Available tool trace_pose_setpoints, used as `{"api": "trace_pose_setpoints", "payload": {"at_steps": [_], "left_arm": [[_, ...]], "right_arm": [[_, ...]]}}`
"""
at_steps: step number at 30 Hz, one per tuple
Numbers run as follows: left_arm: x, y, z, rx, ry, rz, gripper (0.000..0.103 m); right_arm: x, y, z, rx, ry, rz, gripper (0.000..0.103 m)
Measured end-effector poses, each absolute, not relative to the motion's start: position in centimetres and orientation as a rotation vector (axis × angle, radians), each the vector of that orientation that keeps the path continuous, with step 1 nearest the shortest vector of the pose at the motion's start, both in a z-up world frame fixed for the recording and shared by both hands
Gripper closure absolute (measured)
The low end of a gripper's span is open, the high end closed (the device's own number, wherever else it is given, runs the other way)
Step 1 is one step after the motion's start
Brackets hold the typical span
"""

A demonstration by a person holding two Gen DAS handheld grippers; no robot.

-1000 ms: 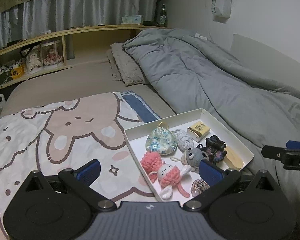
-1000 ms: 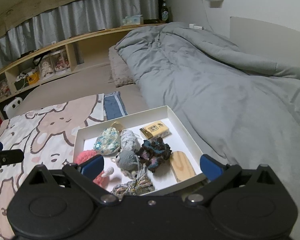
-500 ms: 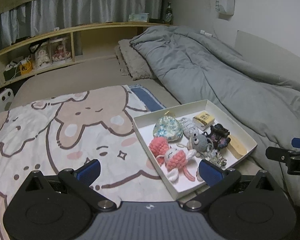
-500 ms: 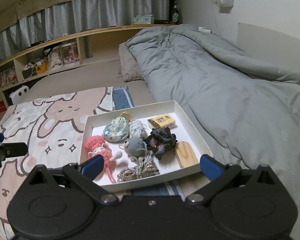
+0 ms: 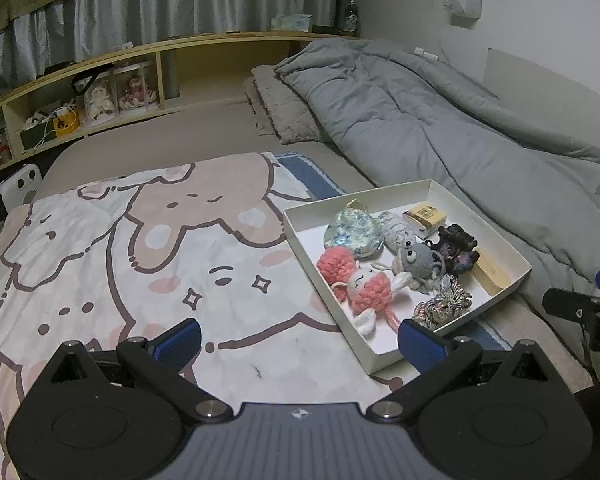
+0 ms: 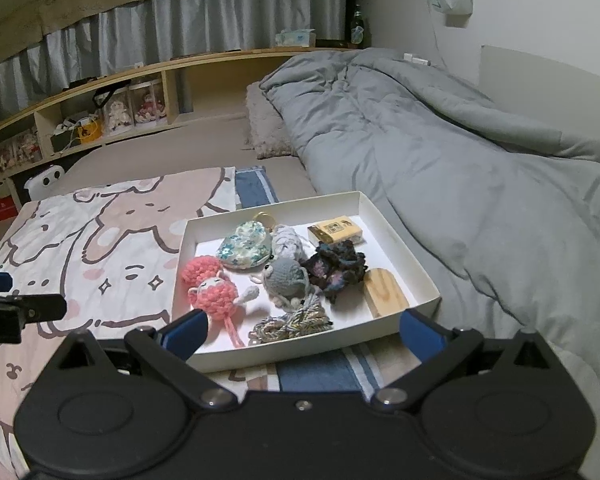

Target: Organize objects

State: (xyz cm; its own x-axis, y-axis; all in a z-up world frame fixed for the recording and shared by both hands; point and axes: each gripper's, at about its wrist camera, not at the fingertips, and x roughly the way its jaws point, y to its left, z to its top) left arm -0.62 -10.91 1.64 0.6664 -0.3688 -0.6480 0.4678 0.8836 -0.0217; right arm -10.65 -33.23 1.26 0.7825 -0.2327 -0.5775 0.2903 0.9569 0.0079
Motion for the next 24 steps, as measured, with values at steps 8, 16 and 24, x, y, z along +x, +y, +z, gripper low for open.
{"api": "trace_pose_setpoints", "payload": {"at_steps": [8, 16, 24], "left_arm": [[-0.88, -10.58, 1.24, 0.173, 0.684, -0.442, 0.0], [-0.98, -10.51, 0.97, 0.187, 0.681, -0.427, 0.0], [-1.04, -10.42, 0.9, 0.185, 0.682, -0.43, 0.0]], "right_arm": [[-10.38, -33.09, 0.74, 0.097, 0.623, -0.294, 0.0], [-10.46, -32.83, 0.63, 0.083, 0.615, -0.296, 0.0], [-10.55, -32.71, 0.71, 0.083, 0.606, -0.302, 0.0]]}}
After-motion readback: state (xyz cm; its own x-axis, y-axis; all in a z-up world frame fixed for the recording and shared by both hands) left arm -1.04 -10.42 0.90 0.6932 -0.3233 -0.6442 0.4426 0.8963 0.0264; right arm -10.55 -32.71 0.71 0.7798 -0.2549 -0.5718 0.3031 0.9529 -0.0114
